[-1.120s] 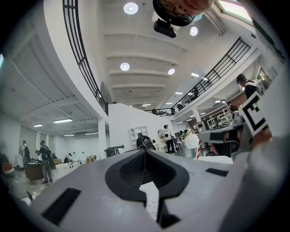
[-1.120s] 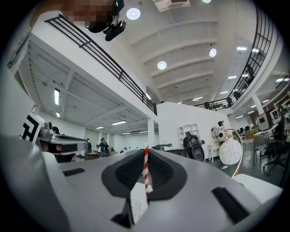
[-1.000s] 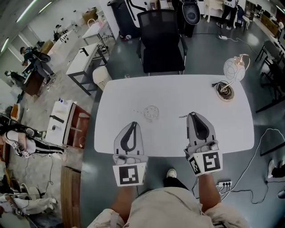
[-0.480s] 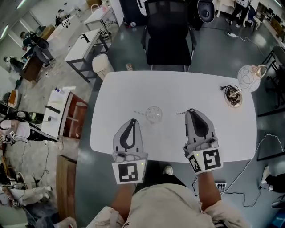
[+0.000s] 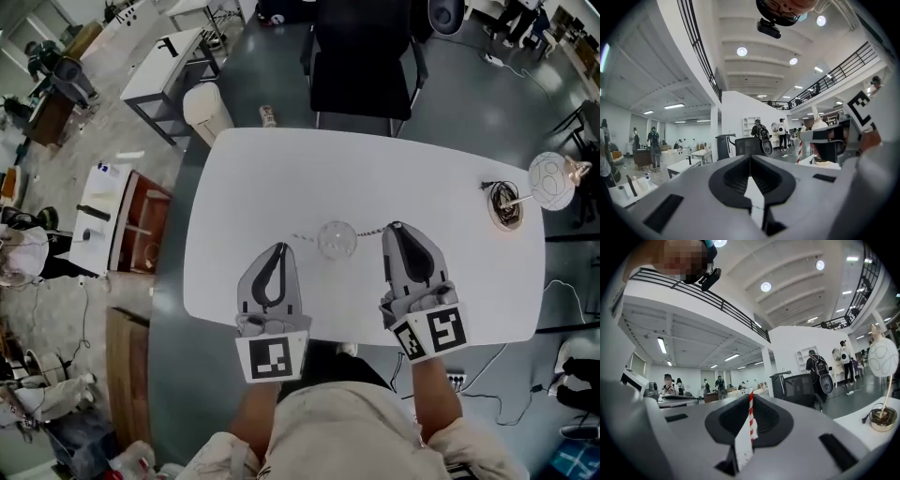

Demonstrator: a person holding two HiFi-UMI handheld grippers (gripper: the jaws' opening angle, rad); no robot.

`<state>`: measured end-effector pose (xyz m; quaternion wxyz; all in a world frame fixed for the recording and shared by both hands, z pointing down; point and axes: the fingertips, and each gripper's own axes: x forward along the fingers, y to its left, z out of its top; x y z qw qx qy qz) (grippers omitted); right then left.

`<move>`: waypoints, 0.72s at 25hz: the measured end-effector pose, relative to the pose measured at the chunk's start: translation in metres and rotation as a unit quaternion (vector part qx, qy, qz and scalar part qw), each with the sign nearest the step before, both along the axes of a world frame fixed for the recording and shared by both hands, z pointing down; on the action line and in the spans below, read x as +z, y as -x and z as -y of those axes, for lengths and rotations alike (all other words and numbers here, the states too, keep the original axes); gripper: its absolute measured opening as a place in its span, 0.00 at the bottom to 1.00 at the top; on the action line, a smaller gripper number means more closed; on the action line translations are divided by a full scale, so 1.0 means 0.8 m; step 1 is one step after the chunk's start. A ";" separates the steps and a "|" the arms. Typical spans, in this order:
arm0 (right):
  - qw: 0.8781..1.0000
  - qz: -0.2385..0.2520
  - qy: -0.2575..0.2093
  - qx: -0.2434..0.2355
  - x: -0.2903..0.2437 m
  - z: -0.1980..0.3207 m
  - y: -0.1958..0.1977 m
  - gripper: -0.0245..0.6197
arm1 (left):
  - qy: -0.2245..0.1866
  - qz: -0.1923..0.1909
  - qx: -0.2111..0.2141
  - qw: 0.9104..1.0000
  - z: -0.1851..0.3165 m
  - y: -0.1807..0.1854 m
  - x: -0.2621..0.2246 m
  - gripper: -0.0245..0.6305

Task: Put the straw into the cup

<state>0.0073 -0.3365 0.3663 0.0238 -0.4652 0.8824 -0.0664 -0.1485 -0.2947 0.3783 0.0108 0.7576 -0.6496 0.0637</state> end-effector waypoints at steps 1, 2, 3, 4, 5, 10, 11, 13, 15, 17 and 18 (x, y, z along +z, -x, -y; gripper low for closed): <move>1.000 0.000 0.006 -0.003 0.006 0.004 0.006 0.07 | 0.005 -0.002 -0.001 1.000 0.003 0.005 0.006 0.05; 1.000 -0.001 0.012 -0.005 0.013 0.007 0.012 0.07 | 0.009 -0.004 -0.002 1.000 0.006 0.009 0.012 0.05; 1.000 -0.003 0.019 -0.007 0.021 0.010 0.017 0.07 | 0.013 -0.006 -0.002 1.000 0.009 0.013 0.018 0.05; 1.000 -0.004 0.025 -0.008 0.030 0.013 0.022 0.07 | 0.016 -0.007 -0.002 1.000 0.012 0.016 0.024 0.05; 0.999 -0.006 0.032 -0.008 0.039 0.017 0.027 0.07 | 0.019 -0.009 -0.001 1.000 0.016 0.020 0.031 0.05; 0.998 -0.012 0.066 -0.009 0.082 0.038 0.045 0.07 | 0.037 -0.017 0.001 0.999 0.039 0.036 0.061 0.05; 0.997 -0.015 0.073 -0.009 0.090 0.041 0.048 0.07 | 0.040 -0.018 0.002 0.999 0.043 0.039 0.066 0.05; 0.996 -0.017 0.087 -0.009 0.106 0.046 0.051 0.07 | 0.048 -0.020 0.003 0.999 0.048 0.043 0.075 0.05; 0.994 -0.017 0.104 -0.010 0.122 0.050 0.056 0.07 | 0.058 -0.023 0.003 0.998 0.052 0.048 0.086 0.05; 0.993 -0.016 0.119 -0.009 0.137 0.056 0.062 0.07 | 0.067 -0.025 0.003 0.997 0.058 0.056 0.097 0.05; 0.992 -0.015 0.126 -0.008 0.144 0.058 0.064 0.07 | 0.070 -0.026 0.003 0.997 0.061 0.059 0.102 0.05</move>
